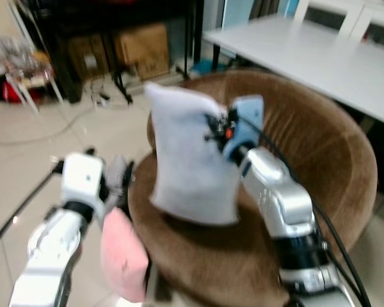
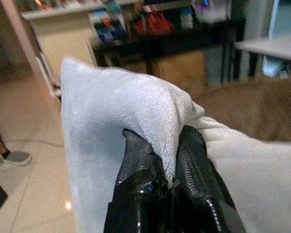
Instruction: Move the pillow to the sofa from floor
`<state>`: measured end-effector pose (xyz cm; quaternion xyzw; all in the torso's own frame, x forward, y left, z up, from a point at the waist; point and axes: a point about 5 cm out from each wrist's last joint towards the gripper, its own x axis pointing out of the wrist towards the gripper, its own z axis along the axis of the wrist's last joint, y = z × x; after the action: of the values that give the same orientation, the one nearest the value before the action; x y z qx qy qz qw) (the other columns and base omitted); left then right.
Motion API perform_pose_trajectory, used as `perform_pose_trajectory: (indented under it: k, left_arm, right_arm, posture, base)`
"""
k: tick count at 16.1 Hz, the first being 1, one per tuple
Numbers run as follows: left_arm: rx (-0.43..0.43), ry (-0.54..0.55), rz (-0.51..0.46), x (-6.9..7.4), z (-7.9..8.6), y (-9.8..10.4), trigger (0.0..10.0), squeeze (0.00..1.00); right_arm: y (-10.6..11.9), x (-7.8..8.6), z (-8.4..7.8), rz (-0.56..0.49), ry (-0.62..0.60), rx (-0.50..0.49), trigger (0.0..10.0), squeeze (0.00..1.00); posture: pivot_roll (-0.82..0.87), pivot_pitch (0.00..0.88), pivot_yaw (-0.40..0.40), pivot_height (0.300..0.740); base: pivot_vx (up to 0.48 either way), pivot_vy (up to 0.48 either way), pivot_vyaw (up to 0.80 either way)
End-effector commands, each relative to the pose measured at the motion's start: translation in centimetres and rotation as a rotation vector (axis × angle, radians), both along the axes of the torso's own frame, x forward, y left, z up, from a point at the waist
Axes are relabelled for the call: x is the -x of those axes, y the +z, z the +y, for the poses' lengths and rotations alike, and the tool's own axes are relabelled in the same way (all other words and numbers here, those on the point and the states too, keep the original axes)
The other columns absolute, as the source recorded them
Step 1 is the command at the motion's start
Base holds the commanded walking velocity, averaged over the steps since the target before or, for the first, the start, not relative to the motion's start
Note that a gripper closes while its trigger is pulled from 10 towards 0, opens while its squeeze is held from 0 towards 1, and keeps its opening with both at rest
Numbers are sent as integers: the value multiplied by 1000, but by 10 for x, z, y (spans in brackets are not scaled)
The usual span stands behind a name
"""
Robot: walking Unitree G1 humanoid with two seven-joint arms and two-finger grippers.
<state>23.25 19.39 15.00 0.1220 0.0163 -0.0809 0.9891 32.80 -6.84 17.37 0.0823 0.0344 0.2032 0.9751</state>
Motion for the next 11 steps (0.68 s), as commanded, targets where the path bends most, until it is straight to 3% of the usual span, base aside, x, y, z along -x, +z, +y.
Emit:
perform_pose_trajectory:
  k: [1,4,6,8,11]
  left_arm:
    - [-9,-24,9,4,0,1,10000,0]
    - [3,-176,85,21,-9,-2,10000,0]
    - [-5,-199,119,29,-8,-5,10000,0]
    - [-4,-207,143,37,-6,-7,10000,0]
    - [-2,-220,163,43,-6,-6,10000,0]
  right_arm:
    - [12,-4,8,-21,5,-24,10000,0]
    - [6,-26,33,132,2,-71,10000,0]
    - [6,-40,40,212,-58,-146,10000,0]
    - [-3,-57,28,323,-241,-213,10000,0]
    - [-17,-66,5,448,-394,-307,10000,0]
  posture:
    - [30,0,-19,740]
    - [51,0,-27,740]
    - [74,0,-43,740]
    - [94,0,-60,740]
    - [110,0,-67,740]
  base:
    - [0,0,0]
    - [0,0,0]
    - [0,0,0]
    - [0,0,0]
    - [0,0,0]
